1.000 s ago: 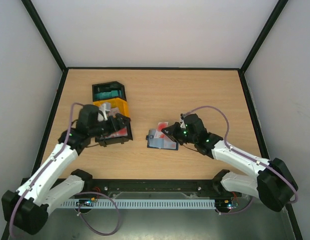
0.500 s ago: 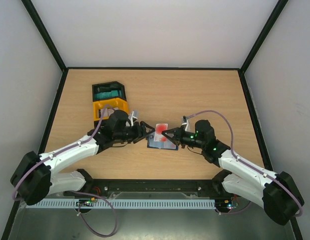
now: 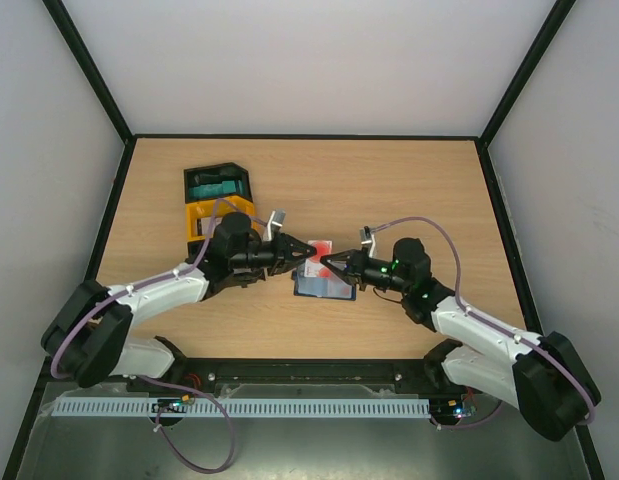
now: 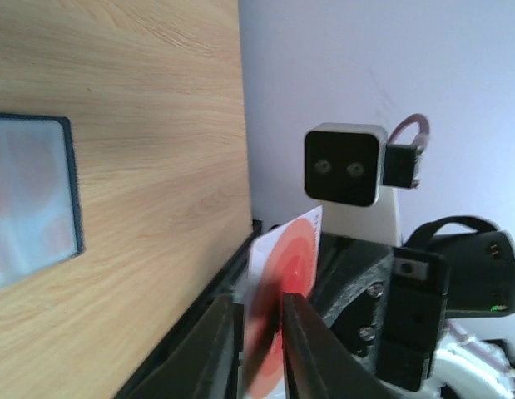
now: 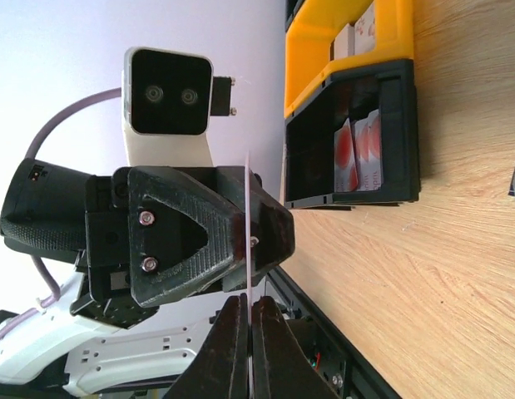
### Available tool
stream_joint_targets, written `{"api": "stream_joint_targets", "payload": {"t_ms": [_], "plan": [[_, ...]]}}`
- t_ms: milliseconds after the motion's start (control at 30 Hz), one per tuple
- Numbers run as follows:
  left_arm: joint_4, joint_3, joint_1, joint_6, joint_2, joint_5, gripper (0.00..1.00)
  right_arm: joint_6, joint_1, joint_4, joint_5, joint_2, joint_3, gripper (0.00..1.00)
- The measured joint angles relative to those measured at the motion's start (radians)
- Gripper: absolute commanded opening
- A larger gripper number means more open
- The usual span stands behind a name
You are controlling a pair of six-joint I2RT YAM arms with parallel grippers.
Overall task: Put the credit cards into the card holder
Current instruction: Pick up the credit card from the storage box.
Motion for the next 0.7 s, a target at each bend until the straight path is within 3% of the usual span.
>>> {"api": "stream_joint_targets", "payload": {"t_ms": [200, 333, 400, 700], "plan": [[0.1, -0.02, 0.014, -0.019, 0.031, 0.053, 0.03, 0.015, -0.001, 0.058, -0.019, 0.039, -0.015, 0.05], [0.108, -0.031, 0.016, 0.0, 0.032, 0.059, 0.03, 0.001, -0.002, 0.052, -0.019, 0.06, -0.02, 0.45], [0.069, -0.031, 0.019, 0.034, 0.032, 0.054, 0.02, -0.031, -0.002, 0.024, -0.005, 0.062, -0.018, 0.59], [-0.249, 0.042, 0.008, 0.296, 0.102, -0.104, 0.03, -0.339, 0.0, -0.477, 0.364, 0.059, 0.107, 0.65]]}}
